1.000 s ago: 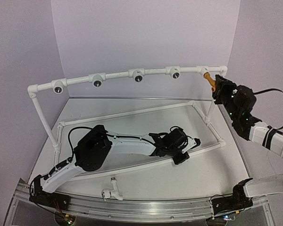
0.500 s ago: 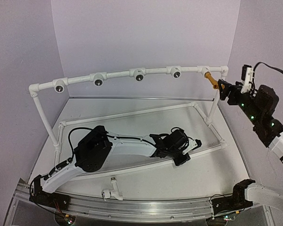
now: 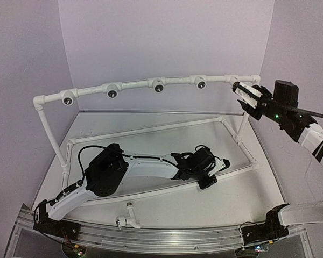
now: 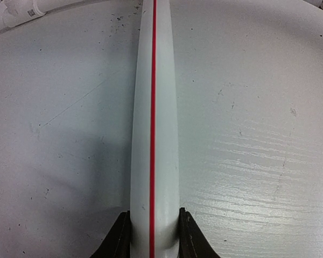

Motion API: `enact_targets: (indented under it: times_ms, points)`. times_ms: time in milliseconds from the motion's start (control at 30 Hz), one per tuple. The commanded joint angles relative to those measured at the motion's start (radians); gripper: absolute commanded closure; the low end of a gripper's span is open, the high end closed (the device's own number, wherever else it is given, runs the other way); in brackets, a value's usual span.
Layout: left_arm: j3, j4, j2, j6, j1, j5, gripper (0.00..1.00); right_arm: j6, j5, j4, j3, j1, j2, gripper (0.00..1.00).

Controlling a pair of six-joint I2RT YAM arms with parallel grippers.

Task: Install the water faucets
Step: Screw the water faucet onto the adaptor.

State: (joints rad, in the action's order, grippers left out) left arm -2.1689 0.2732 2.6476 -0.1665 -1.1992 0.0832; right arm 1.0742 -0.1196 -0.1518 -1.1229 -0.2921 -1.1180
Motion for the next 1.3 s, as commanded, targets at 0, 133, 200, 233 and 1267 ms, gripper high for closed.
enact_targets:
  times_ms: [0, 133, 200, 233, 1267]
  points:
    - [0.077, 0.364, 0.162, -0.042, -0.011, 0.081, 1.00, -0.351, 0.081, 0.112, -0.075, -0.019, -0.023, 0.69]
    - [0.072, 0.368, 0.165, -0.043, -0.011, 0.082, 1.00, -0.885, 0.307, 0.172, -0.067, -0.021, -0.038, 0.96]
    - [0.069, 0.370, 0.166, -0.043, -0.011, 0.082, 1.00, -1.240, 0.361, 0.151, -0.068, -0.020, -0.044, 0.98]
    - [0.067, 0.370, 0.168, -0.043, -0.011, 0.083, 1.00, -1.380, 0.326, 0.130, -0.061, -0.020, -0.045, 0.99]
    - [0.063, 0.376, 0.169, -0.041, -0.010, 0.086, 1.00, -0.127, -0.052, -0.048, 0.022, -0.016, 0.100, 0.04]
